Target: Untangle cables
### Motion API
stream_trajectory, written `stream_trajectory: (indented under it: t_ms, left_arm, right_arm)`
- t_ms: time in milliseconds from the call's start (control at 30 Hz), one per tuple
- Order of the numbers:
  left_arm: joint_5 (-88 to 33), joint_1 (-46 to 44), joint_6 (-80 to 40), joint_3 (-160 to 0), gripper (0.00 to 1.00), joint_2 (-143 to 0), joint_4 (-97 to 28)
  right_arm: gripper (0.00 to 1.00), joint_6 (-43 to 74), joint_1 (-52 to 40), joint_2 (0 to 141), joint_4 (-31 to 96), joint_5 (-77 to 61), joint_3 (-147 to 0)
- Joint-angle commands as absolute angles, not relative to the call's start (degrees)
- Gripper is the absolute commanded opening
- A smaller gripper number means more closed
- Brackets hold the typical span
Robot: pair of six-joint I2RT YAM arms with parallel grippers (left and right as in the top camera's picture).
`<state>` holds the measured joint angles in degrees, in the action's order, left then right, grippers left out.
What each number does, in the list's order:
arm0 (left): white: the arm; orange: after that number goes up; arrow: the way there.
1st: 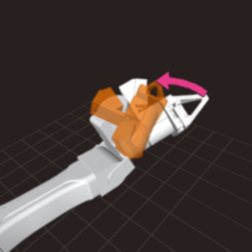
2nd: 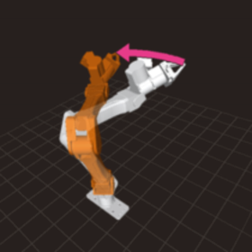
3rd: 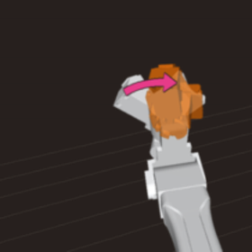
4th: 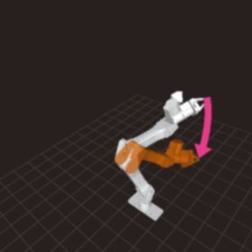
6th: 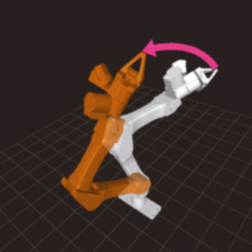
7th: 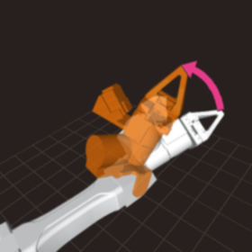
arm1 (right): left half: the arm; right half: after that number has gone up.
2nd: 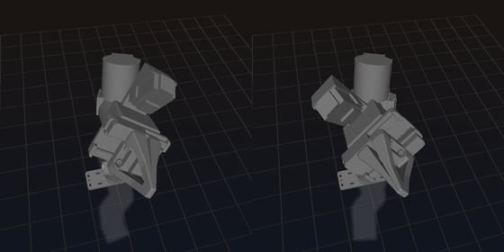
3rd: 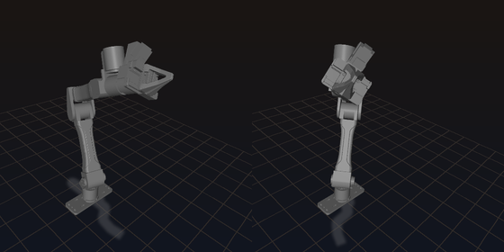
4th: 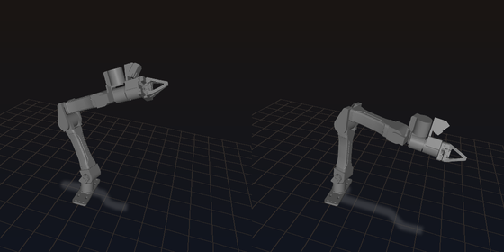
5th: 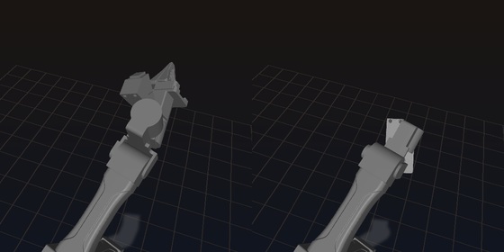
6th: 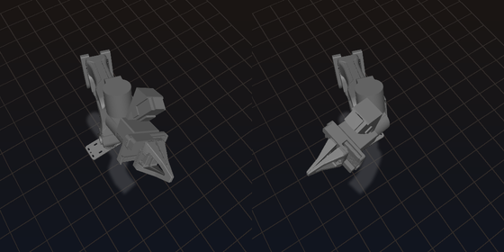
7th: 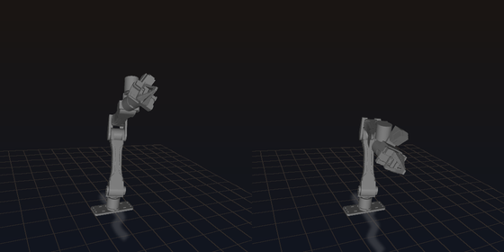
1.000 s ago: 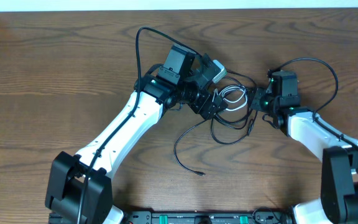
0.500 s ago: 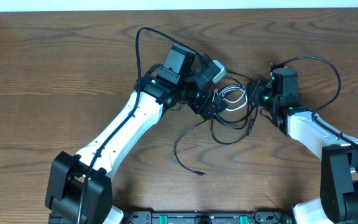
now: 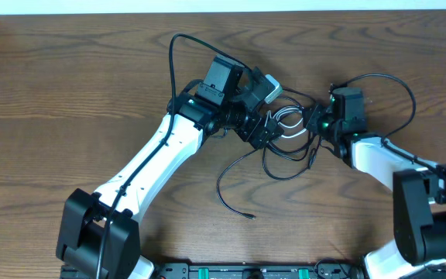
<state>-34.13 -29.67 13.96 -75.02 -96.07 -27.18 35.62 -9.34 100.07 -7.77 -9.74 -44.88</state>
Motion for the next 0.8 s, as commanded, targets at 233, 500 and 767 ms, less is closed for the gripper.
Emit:
stream_trajectory:
  t_ms: [233, 500, 767]
  left_arm:
    - [-33.76, -29.43, 14.37, -75.22, 0.98, -96.25, -27.33]
    - [-33.34, -29.43, 14.37, -75.22, 0.98, -96.25, -27.33]
    - [-33.34, -29.43, 14.37, -75.22, 0.98, -96.25, -27.33]
  right_arm:
    - [0.25, 37.26, -9.76, 103.48, -11.42, -10.02, -45.04]
    - [0.23, 37.5, -9.69, 103.48, -13.32, -11.31, -45.06]
    - [0.07, 37.69, -9.69, 103.48, -13.69, -11.05, -45.06]
